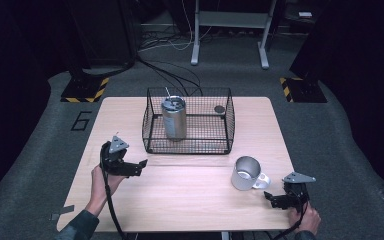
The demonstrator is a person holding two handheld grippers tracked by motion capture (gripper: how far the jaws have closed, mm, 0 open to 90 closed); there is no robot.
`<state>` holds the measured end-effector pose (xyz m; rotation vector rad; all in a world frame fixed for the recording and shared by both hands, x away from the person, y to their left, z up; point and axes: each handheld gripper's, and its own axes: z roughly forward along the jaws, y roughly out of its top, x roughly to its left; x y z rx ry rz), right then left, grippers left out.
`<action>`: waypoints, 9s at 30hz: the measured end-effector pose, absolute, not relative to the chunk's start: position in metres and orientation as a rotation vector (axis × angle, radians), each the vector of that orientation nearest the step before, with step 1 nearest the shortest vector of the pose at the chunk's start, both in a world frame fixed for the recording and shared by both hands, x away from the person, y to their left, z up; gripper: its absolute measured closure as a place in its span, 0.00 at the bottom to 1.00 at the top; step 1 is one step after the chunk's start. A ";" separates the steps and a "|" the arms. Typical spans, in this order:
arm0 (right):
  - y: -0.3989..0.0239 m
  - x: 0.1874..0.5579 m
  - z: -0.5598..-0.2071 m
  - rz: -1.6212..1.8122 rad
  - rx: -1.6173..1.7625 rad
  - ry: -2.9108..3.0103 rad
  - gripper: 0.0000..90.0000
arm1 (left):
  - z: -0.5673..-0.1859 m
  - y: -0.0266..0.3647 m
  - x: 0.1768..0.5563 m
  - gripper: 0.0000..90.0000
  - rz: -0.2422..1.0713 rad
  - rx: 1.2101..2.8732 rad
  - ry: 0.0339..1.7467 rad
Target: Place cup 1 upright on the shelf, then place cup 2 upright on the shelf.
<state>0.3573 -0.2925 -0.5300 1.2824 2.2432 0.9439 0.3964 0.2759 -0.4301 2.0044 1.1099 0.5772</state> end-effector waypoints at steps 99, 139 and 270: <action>-0.258 0.341 -0.444 1.068 1.197 2.337 0.00 | -0.532 0.310 0.404 0.02 0.575 2.011 1.310; -0.202 0.387 -0.452 1.002 1.132 2.394 0.06 | -0.531 0.309 0.407 0.02 0.571 2.018 1.312; -0.112 0.448 -0.327 1.085 1.066 2.353 0.07 | -0.531 0.307 0.409 0.03 0.556 2.034 1.283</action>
